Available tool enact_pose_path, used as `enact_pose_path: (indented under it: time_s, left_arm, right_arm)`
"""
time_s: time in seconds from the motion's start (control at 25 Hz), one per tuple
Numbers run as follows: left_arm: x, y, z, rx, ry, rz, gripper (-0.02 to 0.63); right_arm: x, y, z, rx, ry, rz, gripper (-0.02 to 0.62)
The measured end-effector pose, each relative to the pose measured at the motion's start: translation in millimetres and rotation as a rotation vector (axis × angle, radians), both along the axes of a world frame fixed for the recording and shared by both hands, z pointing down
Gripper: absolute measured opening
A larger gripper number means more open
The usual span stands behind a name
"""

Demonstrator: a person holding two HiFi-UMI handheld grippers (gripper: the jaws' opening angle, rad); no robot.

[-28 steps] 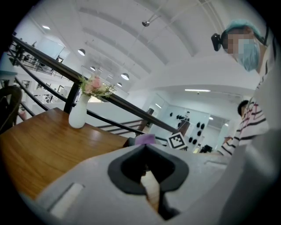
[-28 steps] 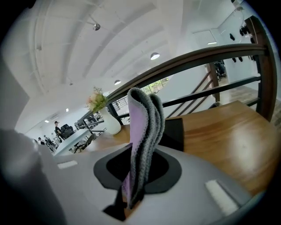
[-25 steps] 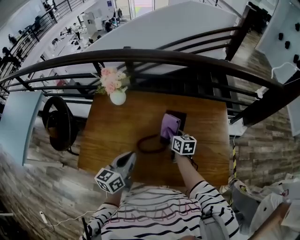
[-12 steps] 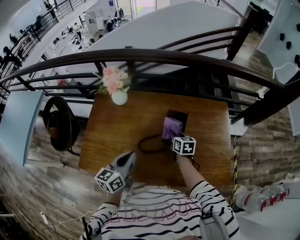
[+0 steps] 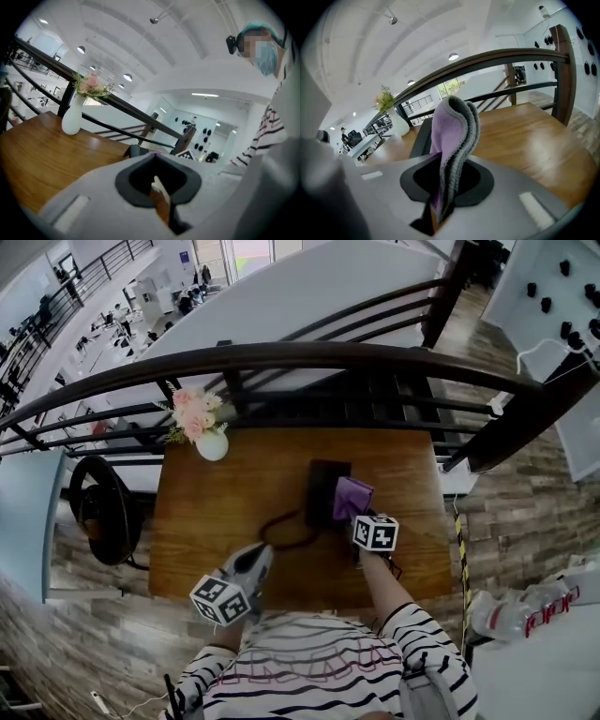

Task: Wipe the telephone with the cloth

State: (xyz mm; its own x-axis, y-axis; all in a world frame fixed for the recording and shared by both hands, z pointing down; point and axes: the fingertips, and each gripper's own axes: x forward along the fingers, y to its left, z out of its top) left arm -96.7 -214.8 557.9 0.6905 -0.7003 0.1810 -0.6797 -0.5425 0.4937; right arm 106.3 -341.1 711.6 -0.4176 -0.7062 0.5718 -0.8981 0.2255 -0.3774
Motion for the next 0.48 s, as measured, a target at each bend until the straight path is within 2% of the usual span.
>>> enact_pose_path:
  time_s: [0.24, 0.48]
  left_arm:
    - [1.9, -3.5, -0.2, 0.001, 0.002, 0.011, 0.002]
    - [2.4, -2.4, 1.5, 0.001, 0.001, 0.005, 0.002]
  right_arm:
    - [15.2, 2.9, 1.8, -0.007, 0.019, 0.028, 0.054]
    - [5.2, 7.2, -10.4, 0.028, -0.012, 0.020, 0.052]
